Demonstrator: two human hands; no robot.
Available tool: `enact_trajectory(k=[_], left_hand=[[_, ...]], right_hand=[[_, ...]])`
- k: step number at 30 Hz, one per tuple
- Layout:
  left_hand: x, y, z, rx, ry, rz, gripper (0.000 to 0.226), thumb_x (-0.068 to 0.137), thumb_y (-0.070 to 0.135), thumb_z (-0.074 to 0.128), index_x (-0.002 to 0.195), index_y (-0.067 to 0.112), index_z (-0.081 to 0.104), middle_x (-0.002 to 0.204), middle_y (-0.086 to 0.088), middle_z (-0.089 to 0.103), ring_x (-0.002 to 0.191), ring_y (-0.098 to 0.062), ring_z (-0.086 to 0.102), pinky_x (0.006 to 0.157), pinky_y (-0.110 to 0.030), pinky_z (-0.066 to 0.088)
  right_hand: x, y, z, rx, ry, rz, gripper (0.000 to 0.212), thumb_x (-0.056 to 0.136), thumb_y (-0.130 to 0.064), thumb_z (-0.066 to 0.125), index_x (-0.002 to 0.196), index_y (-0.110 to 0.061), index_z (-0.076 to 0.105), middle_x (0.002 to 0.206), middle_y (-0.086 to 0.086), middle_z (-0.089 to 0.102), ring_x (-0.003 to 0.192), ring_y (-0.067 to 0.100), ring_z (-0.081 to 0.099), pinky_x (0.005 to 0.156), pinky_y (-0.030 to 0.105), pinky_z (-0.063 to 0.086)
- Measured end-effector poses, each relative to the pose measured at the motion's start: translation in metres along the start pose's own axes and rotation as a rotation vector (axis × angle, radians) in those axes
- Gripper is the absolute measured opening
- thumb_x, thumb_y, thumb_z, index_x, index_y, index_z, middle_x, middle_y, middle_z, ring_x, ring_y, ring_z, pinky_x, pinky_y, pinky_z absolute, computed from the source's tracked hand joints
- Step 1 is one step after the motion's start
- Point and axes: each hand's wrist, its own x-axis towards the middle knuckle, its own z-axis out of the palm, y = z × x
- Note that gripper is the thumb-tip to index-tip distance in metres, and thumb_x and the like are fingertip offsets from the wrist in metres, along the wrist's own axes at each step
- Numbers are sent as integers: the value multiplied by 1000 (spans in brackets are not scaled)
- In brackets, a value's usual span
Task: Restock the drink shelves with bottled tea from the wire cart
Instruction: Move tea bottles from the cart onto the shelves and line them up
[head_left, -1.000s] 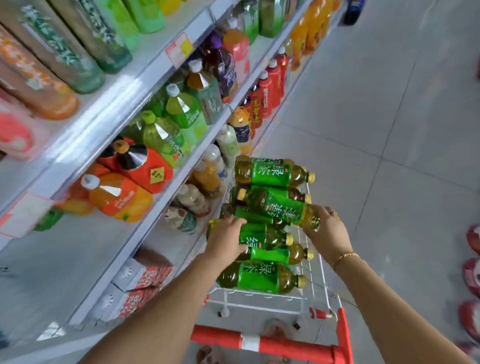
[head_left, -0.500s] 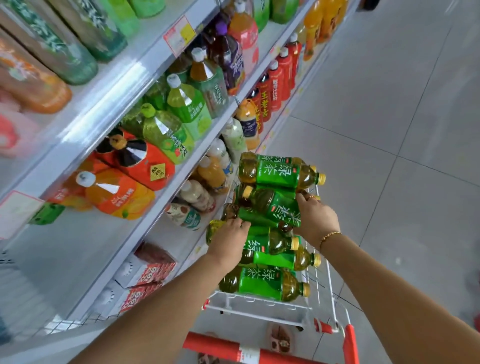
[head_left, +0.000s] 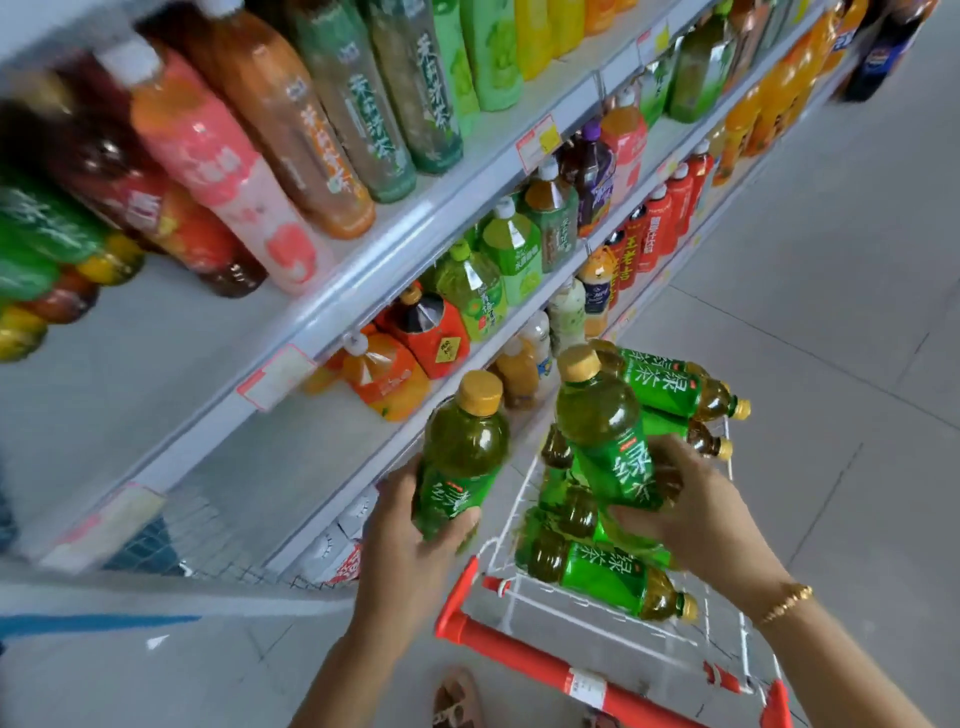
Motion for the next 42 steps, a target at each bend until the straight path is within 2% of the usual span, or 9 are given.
enact_trajectory(k=[5,9,12,16,25,33,36,39,42], left_hand=[[5,12,-101,-78,449,76,67,47,32,84,106,44,55,100,15,66,91,-3,65,80,-8,46],[17,7,-176,20,664,141,79,50,-12,84,99,43,56,94,18,61,85,-4,55,80,-3,40],[25,-6,-215,174,729,162,64,58,-4,84,114,9,58,107,-10,64,97,-18,57,82,-3,37],[51,-32,-236,94,748,143,66,65,-2,81,124,3,52,119,-17,62,107,-20,58,88,-6,41],[101,-71,-254,-204,837,41,50,71,10,80,114,8,56,111,-10,66,91,-13,65,71,-8,52],[112,-109,-251,-98,722,-24,53,72,3,78,119,0,54,110,-16,66,101,-24,65,87,-32,53],[117,-117,-251,-28,737,-8,38,72,7,78,105,-2,62,102,-14,69,93,-22,67,81,-28,55],[141,-112,-252,-66,763,-50,38,71,6,79,105,-1,64,99,-8,68,85,-15,63,71,-5,47],[159,-111,-253,-141,743,-68,36,74,10,78,107,0,65,100,-9,70,84,-13,66,67,-4,47]], right_hand=[[9,-111,47,360,54,-338,62,61,-17,85,114,-21,53,109,-7,62,100,5,59,85,11,44],[10,-181,100,577,-29,-290,60,68,-47,73,111,-5,63,100,-4,67,84,-6,60,72,2,43],[13,-227,139,660,-123,-238,37,75,-35,75,104,-16,62,100,-19,58,87,-1,54,76,8,40],[39,-282,187,620,139,-431,51,64,-34,80,104,-6,65,102,0,69,94,11,62,84,21,47],[79,-326,234,326,120,-479,60,63,-32,81,116,-20,55,104,2,64,92,19,59,70,26,42],[103,-349,263,124,119,-517,65,74,-30,73,130,-16,44,118,7,57,104,26,56,78,31,42],[108,-351,269,144,140,-523,65,76,-28,72,132,-13,42,119,9,56,105,27,55,80,31,41],[116,-354,274,154,127,-510,72,76,-27,73,138,-17,38,122,9,51,105,27,53,80,30,41],[120,-354,283,150,92,-448,72,78,-19,70,140,-16,34,128,14,44,107,32,53,85,33,44]])
